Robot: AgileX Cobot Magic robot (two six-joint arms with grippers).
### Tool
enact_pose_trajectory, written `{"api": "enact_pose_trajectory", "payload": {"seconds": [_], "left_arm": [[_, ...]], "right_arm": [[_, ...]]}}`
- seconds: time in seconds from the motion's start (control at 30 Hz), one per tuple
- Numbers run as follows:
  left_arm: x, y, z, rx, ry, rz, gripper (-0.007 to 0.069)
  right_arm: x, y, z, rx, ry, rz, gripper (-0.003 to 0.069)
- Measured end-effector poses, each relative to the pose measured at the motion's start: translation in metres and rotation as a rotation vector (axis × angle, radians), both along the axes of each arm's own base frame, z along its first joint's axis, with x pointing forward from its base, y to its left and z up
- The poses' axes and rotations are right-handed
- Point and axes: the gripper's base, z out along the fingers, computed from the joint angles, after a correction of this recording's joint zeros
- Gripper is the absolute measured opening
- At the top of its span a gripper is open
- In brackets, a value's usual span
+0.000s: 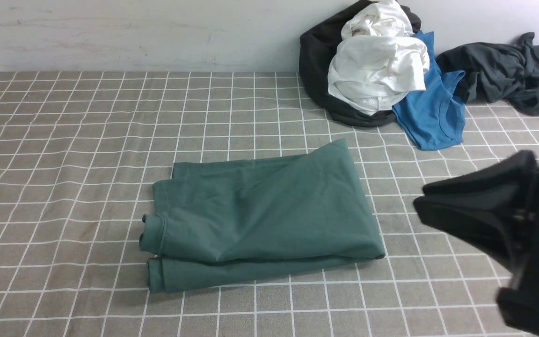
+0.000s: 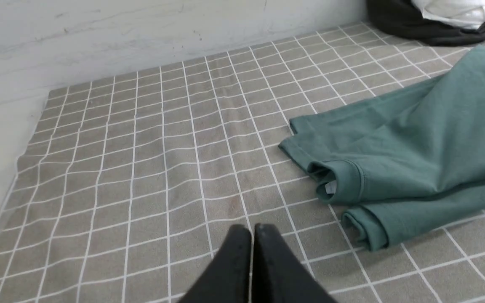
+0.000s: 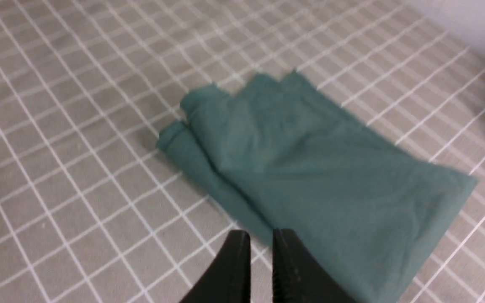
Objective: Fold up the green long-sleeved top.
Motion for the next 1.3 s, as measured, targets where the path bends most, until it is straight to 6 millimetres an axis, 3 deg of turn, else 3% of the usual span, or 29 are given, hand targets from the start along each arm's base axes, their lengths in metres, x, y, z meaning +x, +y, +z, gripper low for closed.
{"api": "enact_pose_trajectory", "payload": {"seconds": [0.13,0.3,0.43,1.07,1.13,1.3], "left_arm": [[0.002,0.000,-0.004,0.003,0.012,0.000,-0.0007],[0.002,-0.001,-0.006,0.005,0.017,0.000,-0.0007],[0.002,-0.001,-0.006,0.005,0.017,0.000,-0.0007],[0.002,0.000,-0.006,0.005,0.017,0.000,-0.0007],[0.002,0.000,-0.006,0.005,0.017,0.000,-0.0007],[0.002,0.000,-0.006,0.005,0.017,0.000,-0.0007]], "right_arm": [[-0.032,-0.031,-0.004,0.152,-0.164,-0.019,0.0041],[-0.051,-0.049,-0.016,0.235,-0.231,-0.032,-0.0001],[-0.051,-0.049,-0.025,0.222,-0.214,-0.032,-0.0008],[-0.054,-0.051,-0.032,0.288,-0.139,-0.059,-0.0008],[-0.052,-0.051,-0.042,0.311,-0.138,-0.076,-0.0008],[-0.049,-0.073,-0.099,0.428,-0.178,-0.322,-0.0008]]}}
